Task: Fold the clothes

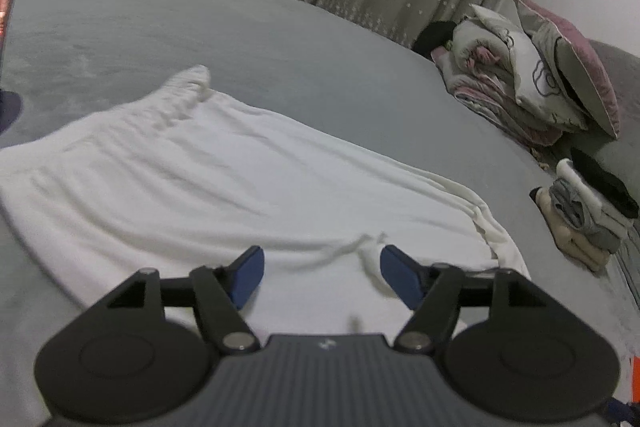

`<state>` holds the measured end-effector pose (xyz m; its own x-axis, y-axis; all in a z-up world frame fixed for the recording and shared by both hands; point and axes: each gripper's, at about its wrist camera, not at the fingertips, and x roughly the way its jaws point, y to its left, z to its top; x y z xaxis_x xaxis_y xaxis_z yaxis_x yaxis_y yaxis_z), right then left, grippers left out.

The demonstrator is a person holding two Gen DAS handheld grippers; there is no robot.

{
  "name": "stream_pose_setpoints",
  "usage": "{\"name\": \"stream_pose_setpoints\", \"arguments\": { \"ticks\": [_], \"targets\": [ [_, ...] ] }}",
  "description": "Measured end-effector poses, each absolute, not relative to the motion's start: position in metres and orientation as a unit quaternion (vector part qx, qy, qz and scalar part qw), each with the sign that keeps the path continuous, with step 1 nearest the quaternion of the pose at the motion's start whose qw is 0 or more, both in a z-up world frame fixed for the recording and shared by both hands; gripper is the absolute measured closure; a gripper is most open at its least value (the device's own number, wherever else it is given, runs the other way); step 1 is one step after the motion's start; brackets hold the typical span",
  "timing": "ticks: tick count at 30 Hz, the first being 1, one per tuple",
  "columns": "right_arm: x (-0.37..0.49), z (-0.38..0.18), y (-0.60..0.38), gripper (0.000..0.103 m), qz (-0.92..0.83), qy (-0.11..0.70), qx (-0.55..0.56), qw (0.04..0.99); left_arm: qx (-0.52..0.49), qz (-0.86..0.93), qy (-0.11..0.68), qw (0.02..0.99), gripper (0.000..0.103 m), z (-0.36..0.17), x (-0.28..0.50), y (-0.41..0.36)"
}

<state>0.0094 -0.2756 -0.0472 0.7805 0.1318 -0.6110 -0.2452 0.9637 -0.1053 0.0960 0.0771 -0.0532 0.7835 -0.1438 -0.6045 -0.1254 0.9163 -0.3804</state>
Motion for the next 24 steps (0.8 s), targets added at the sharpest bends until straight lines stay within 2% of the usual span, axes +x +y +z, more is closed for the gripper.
{"name": "stream_pose_setpoints", "arguments": {
  "ticks": [13,24],
  "targets": [
    [0.02,-0.06,-0.194,0.074,0.191,0.337,-0.108,0.915,-0.207,0.054,0.314,0.925,0.036,-0.053,0.042,0.165],
    [0.013,-0.068,-0.178,0.074,0.211,0.363,-0.105,0.902,-0.227,0.073,0.307,0.921,0.037,-0.07,0.025,0.209]
  ]
}}
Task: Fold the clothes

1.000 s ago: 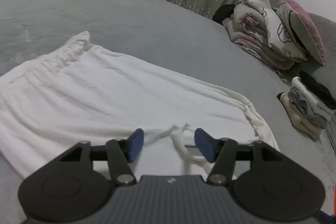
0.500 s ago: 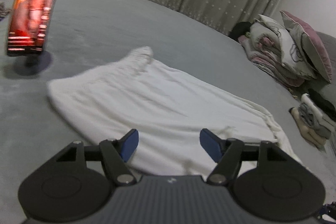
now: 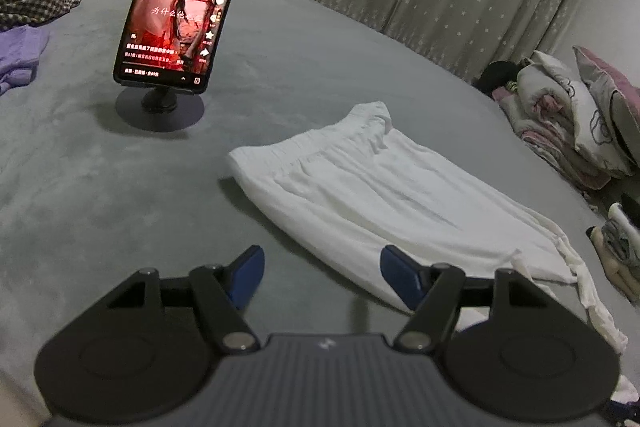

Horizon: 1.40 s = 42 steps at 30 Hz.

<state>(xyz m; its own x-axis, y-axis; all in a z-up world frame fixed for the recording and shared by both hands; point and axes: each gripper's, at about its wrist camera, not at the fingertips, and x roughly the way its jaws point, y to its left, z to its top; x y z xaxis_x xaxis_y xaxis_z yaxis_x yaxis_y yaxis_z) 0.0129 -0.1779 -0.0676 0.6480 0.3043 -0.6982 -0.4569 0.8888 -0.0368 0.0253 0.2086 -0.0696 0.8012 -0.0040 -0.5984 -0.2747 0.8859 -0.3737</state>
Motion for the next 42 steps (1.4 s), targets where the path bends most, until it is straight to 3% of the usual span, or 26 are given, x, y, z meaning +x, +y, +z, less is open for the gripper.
{"name": "stream_pose_setpoints", "arguments": {
  "ticks": [3,7,10,36,37,39,42],
  "targets": [
    [0.01,-0.067,-0.175,0.073,0.212,0.363,-0.108,0.901,-0.213,0.068,0.306,0.926,0.042,-0.07,0.027,0.207],
    [0.012,-0.065,-0.175,0.073,0.221,0.368,-0.093,0.898,-0.204,0.046,0.312,0.927,0.067,-0.071,0.035,0.206],
    [0.016,-0.064,-0.176,0.073,0.228,0.372,-0.078,0.896,-0.203,0.029,0.313,0.927,0.073,-0.07,0.041,0.205],
    [0.049,-0.069,-0.154,0.073,0.301,0.37,-0.036,0.878,-0.143,0.022,0.317,0.937,0.071,-0.076,0.127,0.193],
    [0.048,-0.069,-0.154,0.074,0.302,0.368,-0.042,0.878,-0.144,0.024,0.317,0.937,0.069,-0.076,0.127,0.193],
    [0.044,-0.07,-0.149,0.092,0.293,0.36,-0.074,0.883,-0.153,0.029,0.317,0.936,0.065,-0.073,0.123,0.194],
    [0.041,-0.067,-0.149,0.096,0.303,0.36,-0.08,0.879,-0.164,0.04,0.314,0.934,0.059,-0.067,0.112,0.198]
  ]
}}
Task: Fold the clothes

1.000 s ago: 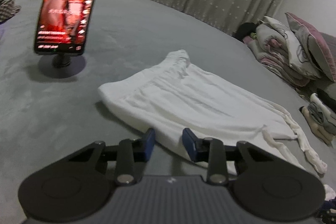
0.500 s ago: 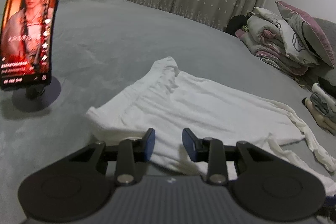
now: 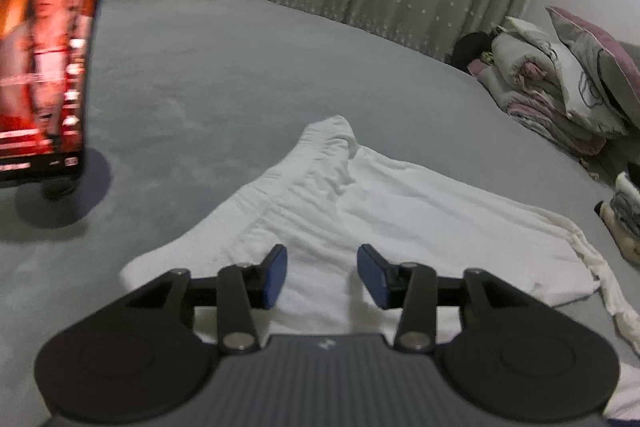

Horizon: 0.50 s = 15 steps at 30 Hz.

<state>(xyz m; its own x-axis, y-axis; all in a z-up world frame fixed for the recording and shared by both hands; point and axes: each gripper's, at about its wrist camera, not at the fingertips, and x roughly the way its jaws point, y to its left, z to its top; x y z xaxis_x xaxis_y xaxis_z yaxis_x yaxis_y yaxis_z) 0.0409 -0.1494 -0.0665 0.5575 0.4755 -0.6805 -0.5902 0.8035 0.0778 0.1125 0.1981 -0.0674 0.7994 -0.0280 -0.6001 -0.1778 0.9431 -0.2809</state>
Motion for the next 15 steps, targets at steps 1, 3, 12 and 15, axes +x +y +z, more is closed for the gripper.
{"name": "stream_pose_setpoints", "arguments": {
  "ticks": [1,3,12,15],
  "targets": [
    [0.041,-0.064,-0.152,0.096,0.311,0.362,-0.071,0.876,-0.166,0.045,0.312,0.934,0.057,-0.065,0.107,0.2],
    [0.04,-0.06,-0.159,0.096,0.331,0.364,-0.052,0.869,-0.172,0.054,0.307,0.934,0.054,-0.06,0.095,0.206],
    [0.035,-0.045,-0.194,0.096,0.398,0.378,0.012,0.836,-0.181,0.107,0.303,0.93,0.049,-0.053,0.053,0.244],
    [0.035,-0.049,-0.192,0.096,0.405,0.394,0.015,0.825,-0.21,0.123,0.307,0.92,0.049,-0.061,0.05,0.257]
  ]
}}
